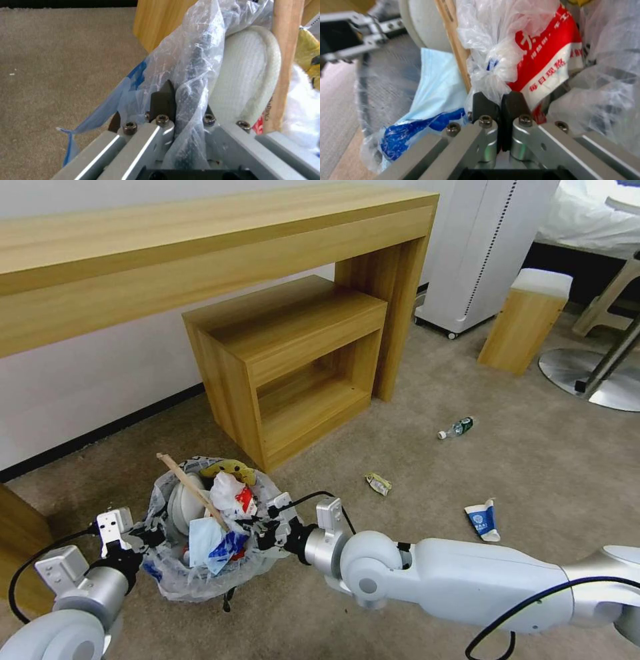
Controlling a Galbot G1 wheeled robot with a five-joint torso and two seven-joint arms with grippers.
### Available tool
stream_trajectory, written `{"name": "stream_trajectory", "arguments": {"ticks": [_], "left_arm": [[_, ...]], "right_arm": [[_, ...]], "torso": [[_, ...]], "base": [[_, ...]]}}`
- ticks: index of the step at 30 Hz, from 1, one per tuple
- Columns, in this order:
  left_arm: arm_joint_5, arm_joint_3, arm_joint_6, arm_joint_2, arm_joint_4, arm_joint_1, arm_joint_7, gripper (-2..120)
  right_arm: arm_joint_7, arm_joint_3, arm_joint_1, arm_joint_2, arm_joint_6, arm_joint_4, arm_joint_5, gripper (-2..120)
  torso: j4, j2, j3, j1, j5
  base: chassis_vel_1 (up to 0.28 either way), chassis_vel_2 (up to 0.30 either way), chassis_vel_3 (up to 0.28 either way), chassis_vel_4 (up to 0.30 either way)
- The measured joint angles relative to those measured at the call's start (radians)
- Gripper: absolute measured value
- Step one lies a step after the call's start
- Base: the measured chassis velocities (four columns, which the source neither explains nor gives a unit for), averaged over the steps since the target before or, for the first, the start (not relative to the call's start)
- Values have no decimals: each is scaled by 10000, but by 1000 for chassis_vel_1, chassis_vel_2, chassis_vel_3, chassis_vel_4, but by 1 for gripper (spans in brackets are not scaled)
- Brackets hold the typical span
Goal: Pick up the trash bin and place the garbage on the floor into it.
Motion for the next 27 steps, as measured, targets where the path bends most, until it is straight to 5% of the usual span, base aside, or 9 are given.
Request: {"name": "stream_trajectory", "arguments": {"ticks": [27], "left_arm": [[126,56,-58,-10,-122,250,143,1]], "right_arm": [[2858,536,408,1999,-1563,-105,2210,0]], "torso": [[1,0,0,0,-1]], "base": [[0,0,0,0]]}}
